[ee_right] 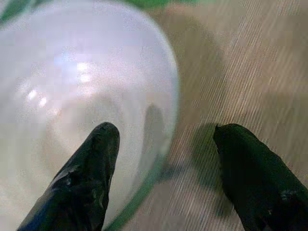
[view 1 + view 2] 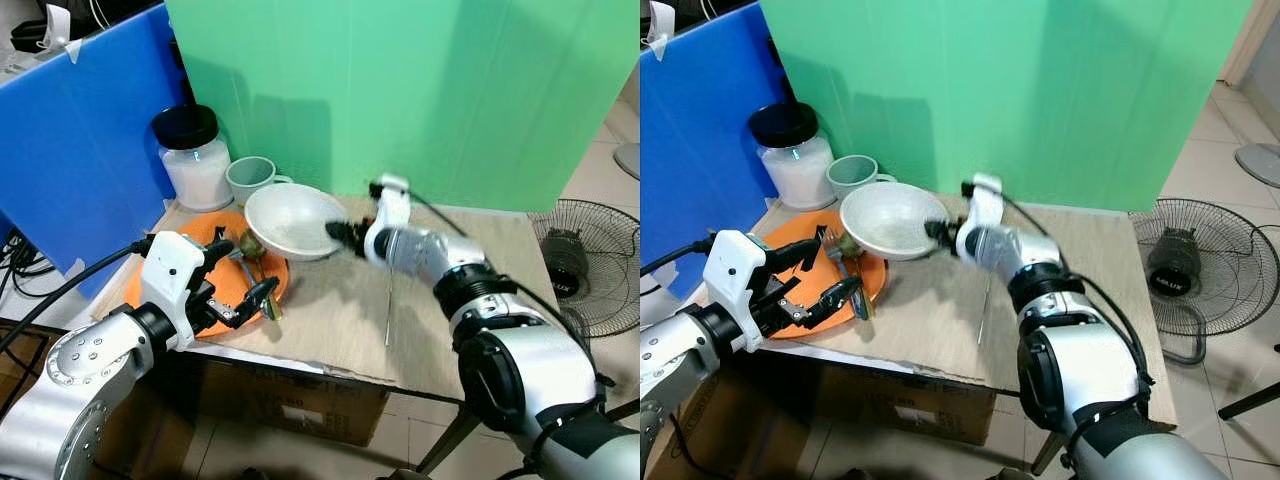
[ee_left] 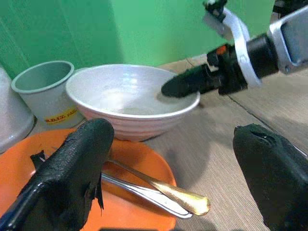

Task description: Setting the table

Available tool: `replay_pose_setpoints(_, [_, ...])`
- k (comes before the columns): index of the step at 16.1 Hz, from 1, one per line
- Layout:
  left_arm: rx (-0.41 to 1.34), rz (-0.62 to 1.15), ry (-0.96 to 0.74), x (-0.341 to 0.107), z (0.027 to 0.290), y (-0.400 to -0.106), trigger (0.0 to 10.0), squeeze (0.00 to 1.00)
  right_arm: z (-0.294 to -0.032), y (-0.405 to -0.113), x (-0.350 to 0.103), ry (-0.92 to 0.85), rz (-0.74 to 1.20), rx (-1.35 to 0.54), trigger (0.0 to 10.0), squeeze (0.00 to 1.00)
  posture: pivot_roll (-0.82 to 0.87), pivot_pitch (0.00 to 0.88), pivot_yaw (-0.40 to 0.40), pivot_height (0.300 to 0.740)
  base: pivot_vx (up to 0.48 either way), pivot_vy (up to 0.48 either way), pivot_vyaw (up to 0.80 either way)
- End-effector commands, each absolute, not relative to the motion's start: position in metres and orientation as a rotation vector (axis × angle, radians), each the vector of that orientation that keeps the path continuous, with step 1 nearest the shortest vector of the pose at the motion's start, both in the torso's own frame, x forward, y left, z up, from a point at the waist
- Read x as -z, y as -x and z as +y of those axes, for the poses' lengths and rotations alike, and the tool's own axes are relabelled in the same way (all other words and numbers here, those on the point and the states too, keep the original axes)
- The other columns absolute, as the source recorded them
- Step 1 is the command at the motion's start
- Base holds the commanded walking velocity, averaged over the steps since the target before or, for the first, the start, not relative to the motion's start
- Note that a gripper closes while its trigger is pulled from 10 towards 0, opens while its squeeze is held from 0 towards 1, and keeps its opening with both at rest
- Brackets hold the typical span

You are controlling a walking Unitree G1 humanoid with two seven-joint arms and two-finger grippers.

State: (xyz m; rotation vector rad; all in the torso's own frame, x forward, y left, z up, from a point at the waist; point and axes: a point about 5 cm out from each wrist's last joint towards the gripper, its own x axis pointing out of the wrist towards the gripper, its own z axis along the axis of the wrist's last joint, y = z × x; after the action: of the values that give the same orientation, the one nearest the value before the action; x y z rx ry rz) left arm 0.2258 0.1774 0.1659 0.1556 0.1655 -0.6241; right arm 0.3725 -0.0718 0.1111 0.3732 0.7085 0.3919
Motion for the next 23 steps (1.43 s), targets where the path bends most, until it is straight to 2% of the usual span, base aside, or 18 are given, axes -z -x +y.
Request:
replay_pose_setpoints(1, [0.641, 0.166, -0.177, -0.168, 0.176, -0.225, 10.0, 0.0, -0.068, -0.368, -0.104, -0.392, 0.751, -0.405, 10.0, 0.0, -0.01, 0.0, 0.06, 0.74, 0.0, 0.0, 0.0])
replay_pose_setpoints(2, [0.643, 0.167, -0.18, -0.167, 0.176, -0.225, 10.0, 0.0, -0.067, -0.365, -0.101, -0.417, 0.77, -0.407, 8.7, 0.0, -0.01, 0.0, 0.059, 0.74, 0.0, 0.0, 0.0])
replay_pose_setpoints(3, [0.643, 0.168, -0.182, -0.167, 0.176, -0.225, 10.0, 0.0, -0.066, -0.364, -0.1, -0.45, 0.782, -0.406, 2.0, 0.0, -0.01, 0.0, 0.059, 0.74, 0.0, 0.0, 0.0])
replay_pose_setpoints(4, [0.642, 0.169, -0.184, -0.167, 0.176, -0.225, 10.0, 0.0, -0.065, -0.363, -0.1, -0.482, 0.785, -0.41, 0.0, 0.0, -0.01, 0.0, 0.059, 0.74, 0.0, 0.0, 0.0])
replay_pose_setpoints(8, [0.645, 0.173, -0.19, -0.166, 0.176, -0.225, 10.0, 0.0, -0.062, -0.363, -0.102, -0.616, 0.789, -0.414, 0.0, 0.0, -0.01, 0.0, 0.062, 0.74, 0.0, 0.0, 0.0])
replay_pose_setpoints(19, [0.655, 0.175, -0.211, -0.165, 0.174, -0.227, 10.0, 0.0, -0.058, -0.361, -0.102, -0.677, 0.807, -0.417, 0.0, 0.0, -0.01, 0.0, 0.062, 0.74, 0.0, 0.0, 0.0])
replay_pose_setpoints(23, [0.643, 0.153, -0.231, -0.168, 0.174, -0.23, 10.0, 0.0, -0.067, -0.364, -0.102, -0.758, 0.762, -0.364, 0.0, 0.0, -0.01, 0.0, 0.066, 0.74, 0.0, 0.0, 0.0])
